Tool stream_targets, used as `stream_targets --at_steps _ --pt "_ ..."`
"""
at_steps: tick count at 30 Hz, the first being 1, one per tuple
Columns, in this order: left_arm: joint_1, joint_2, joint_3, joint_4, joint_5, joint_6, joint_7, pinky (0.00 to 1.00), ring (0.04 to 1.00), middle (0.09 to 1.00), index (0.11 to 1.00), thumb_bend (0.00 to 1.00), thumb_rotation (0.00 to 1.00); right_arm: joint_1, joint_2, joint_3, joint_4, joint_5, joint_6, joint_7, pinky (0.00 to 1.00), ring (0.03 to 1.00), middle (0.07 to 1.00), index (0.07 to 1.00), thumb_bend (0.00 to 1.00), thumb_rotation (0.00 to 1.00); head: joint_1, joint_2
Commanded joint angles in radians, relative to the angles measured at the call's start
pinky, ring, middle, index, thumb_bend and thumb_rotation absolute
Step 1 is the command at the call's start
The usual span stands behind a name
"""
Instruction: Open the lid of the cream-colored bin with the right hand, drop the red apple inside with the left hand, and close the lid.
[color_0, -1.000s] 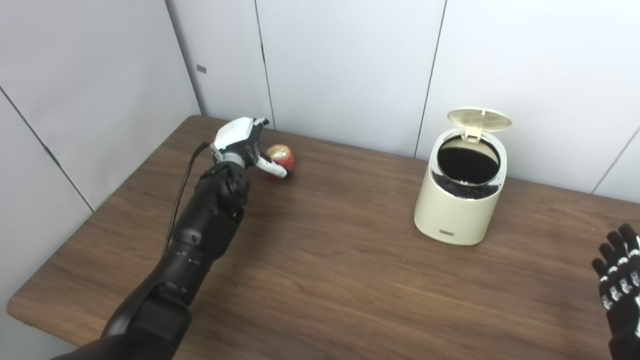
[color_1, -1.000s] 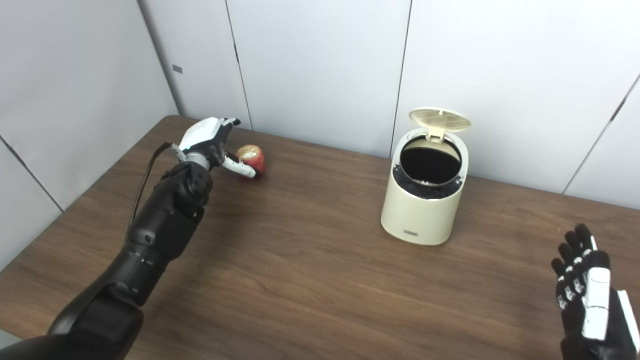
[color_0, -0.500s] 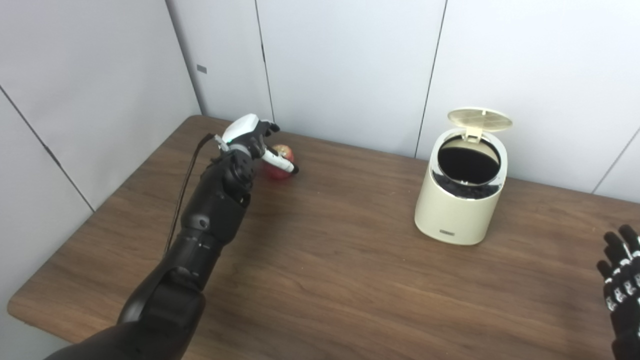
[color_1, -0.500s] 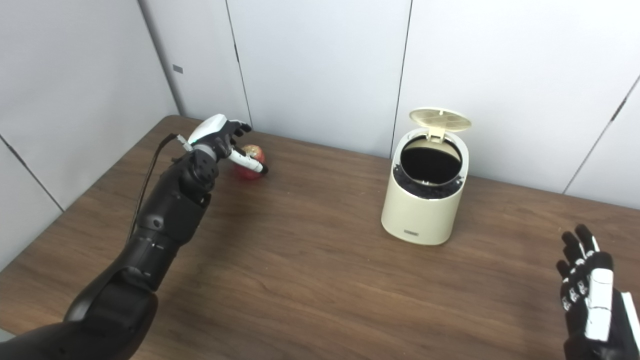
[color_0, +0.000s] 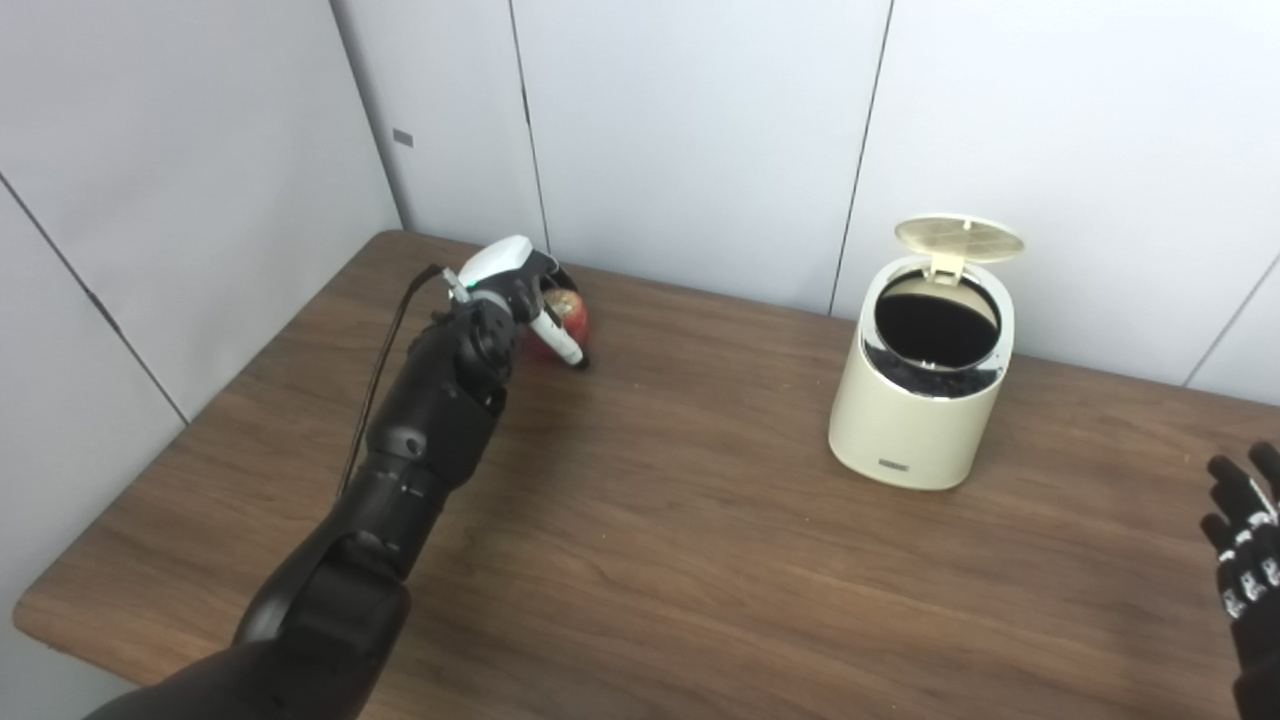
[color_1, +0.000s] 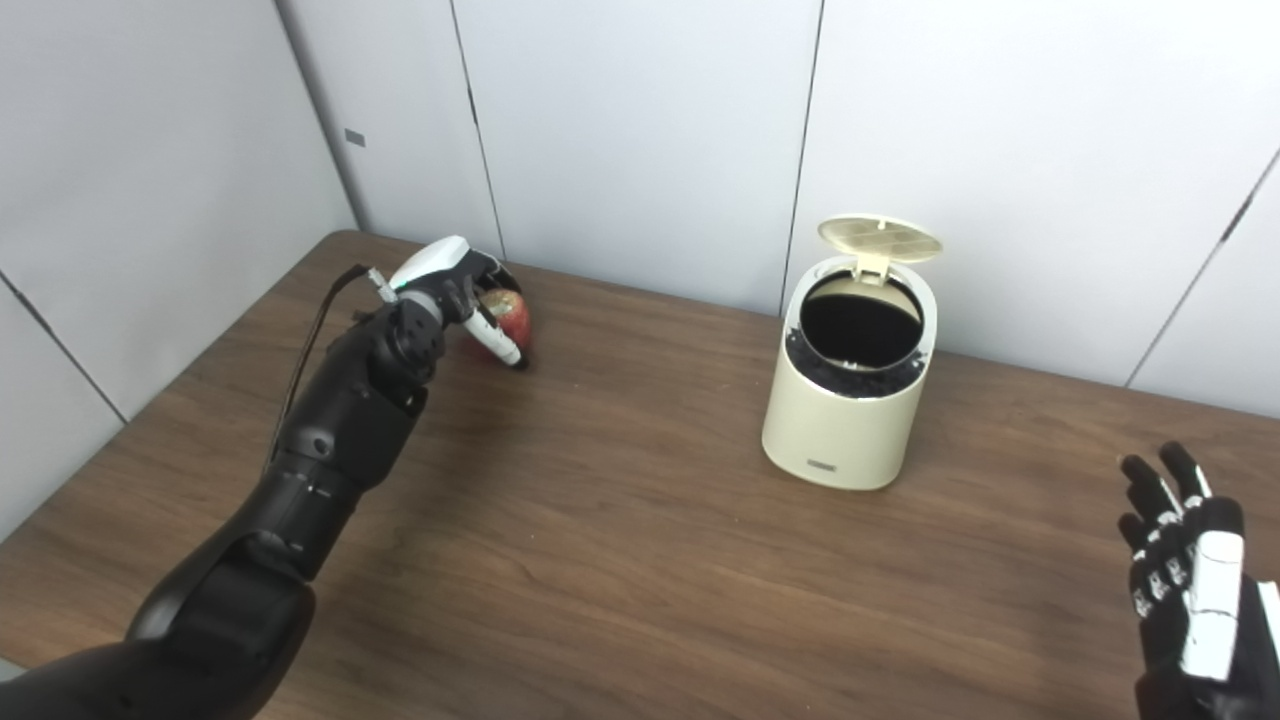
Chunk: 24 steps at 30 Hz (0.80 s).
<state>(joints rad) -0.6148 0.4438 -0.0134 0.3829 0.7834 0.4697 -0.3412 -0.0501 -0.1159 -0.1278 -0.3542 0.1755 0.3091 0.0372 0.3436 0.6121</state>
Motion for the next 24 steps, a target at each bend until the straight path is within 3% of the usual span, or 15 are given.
stream_targets --at_steps 1,5,8,10,11,13,24 --pt "-0.056 0.04 -0.01 -0.005 0.029 0.0 -0.005 0.69 0.784 0.824 0.742 0.87 0.01 -0.03 -0.01 -0.014 -0.047 0.024 -0.012 0.004 1.0 0.989 0.929 0.97 0.54 1.0 0.0 0.004" --pt "-0.056 0.034 -0.012 -0.006 0.032 0.0 -0.021 0.67 0.763 0.788 0.708 0.86 0.0 -0.031 -0.014 -0.018 -0.06 0.034 0.005 0.003 1.0 0.985 0.924 0.962 0.55 1.0 0.001 0.006" --pt "-0.054 0.034 -0.024 -0.008 0.033 0.0 -0.012 0.58 0.654 0.686 0.657 0.82 0.0 -0.03 -0.017 -0.016 -0.062 0.036 0.013 0.005 1.0 0.987 0.927 0.962 0.55 1.0 0.003 0.006" --pt "-0.048 0.028 -0.016 -0.017 0.024 0.0 0.011 0.55 0.607 0.633 0.529 0.59 0.03 -0.031 -0.019 -0.015 -0.055 0.037 0.011 0.007 1.0 0.996 0.936 0.966 0.55 1.0 0.003 0.006" --pt "-0.042 0.023 -0.009 -0.027 0.008 -0.001 0.037 0.54 0.599 0.626 0.521 0.58 0.03 -0.031 -0.019 -0.015 -0.052 0.037 0.011 0.007 1.0 0.997 0.938 0.967 0.55 1.0 0.001 0.009" --pt "-0.032 0.015 0.004 -0.043 -0.025 -0.003 0.083 0.43 0.475 0.537 0.485 0.52 0.01 -0.03 -0.02 -0.014 -0.046 0.036 0.006 0.008 1.0 1.0 0.942 0.974 0.56 1.0 -0.001 0.01" --pt "0.003 0.007 0.021 -0.125 -0.136 -0.041 0.246 0.49 0.462 0.512 0.462 0.5 0.0 -0.024 -0.028 -0.007 0.016 0.017 -0.048 0.023 1.0 0.999 0.937 0.971 0.53 1.0 -0.066 -0.006"
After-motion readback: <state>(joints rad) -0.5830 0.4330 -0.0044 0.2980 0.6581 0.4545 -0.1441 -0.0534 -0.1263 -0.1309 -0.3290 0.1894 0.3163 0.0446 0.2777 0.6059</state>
